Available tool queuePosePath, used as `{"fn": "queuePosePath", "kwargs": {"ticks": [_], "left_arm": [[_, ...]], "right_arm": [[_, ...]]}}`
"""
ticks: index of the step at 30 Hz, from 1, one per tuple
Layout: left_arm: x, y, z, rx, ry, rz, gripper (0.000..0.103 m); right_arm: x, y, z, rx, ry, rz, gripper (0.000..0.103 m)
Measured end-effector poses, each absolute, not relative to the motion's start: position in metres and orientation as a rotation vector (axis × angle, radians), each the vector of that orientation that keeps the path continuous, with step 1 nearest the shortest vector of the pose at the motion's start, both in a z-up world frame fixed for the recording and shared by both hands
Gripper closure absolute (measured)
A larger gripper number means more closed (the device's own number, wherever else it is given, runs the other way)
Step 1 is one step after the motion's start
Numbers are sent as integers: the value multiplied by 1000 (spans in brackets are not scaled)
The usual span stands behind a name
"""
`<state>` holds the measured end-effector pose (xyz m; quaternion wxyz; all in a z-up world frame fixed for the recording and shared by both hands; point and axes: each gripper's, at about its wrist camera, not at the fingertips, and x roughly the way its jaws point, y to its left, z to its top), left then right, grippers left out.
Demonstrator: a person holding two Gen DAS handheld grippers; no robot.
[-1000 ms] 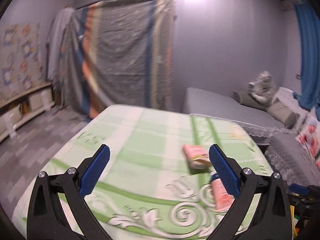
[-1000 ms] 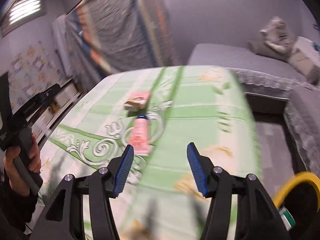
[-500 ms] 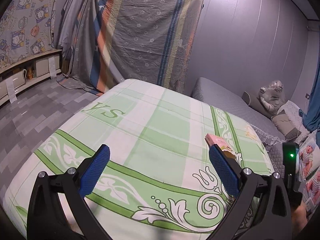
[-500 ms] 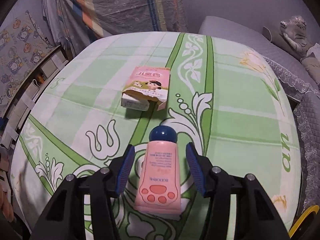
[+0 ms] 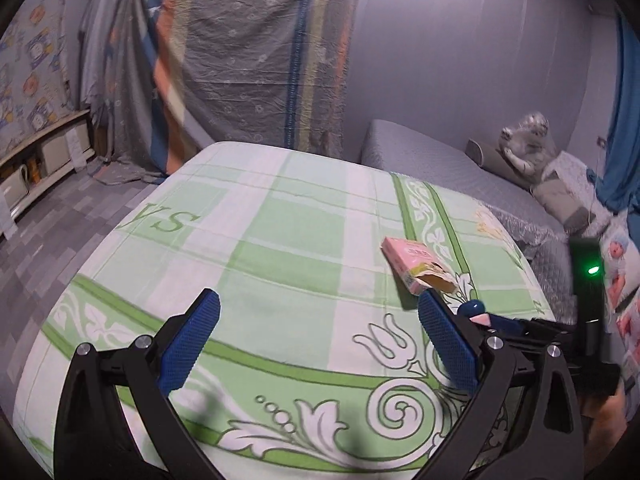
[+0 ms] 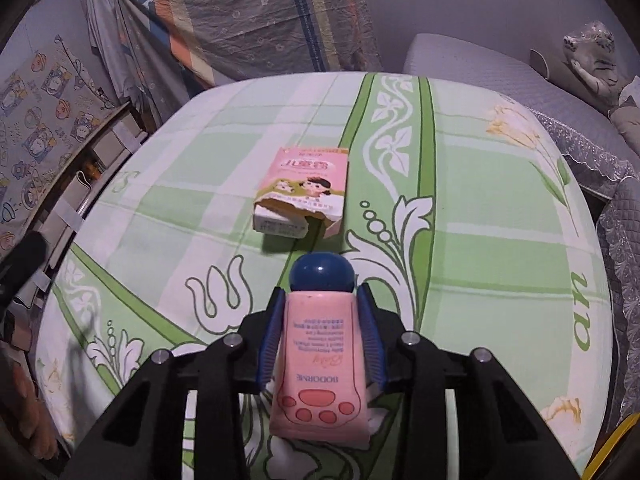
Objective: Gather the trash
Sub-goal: 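Grasp the pink hand-cream tube by its body with the right tool, then grasp the pink milk box with the left tool while the right tool holds the tube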
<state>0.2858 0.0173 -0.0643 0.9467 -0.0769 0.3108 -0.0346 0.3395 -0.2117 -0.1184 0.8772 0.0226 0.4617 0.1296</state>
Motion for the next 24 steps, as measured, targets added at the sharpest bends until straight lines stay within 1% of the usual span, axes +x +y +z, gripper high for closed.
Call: {"fn": "queuePosePath", "kwargs": {"ticks": [6, 11, 17, 21, 24], "left_arm": [[328, -49, -72, -13, 718, -172, 8], [361, -94, -85, 75, 777, -192, 8], [393, -110, -95, 64, 806, -138, 8], [403, -126, -108, 134, 819, -115, 8], [414, -126, -121, 126, 850, -86, 8]], "right_arm": [[304, -270, -84, 174, 877, 270, 68], [276, -307, -70, 238, 824, 273, 68], [258, -320, -62, 263, 780, 325, 68], [253, -322, -60, 279, 762, 345, 68], [253, -324, -58, 289, 753, 355, 68]]}}
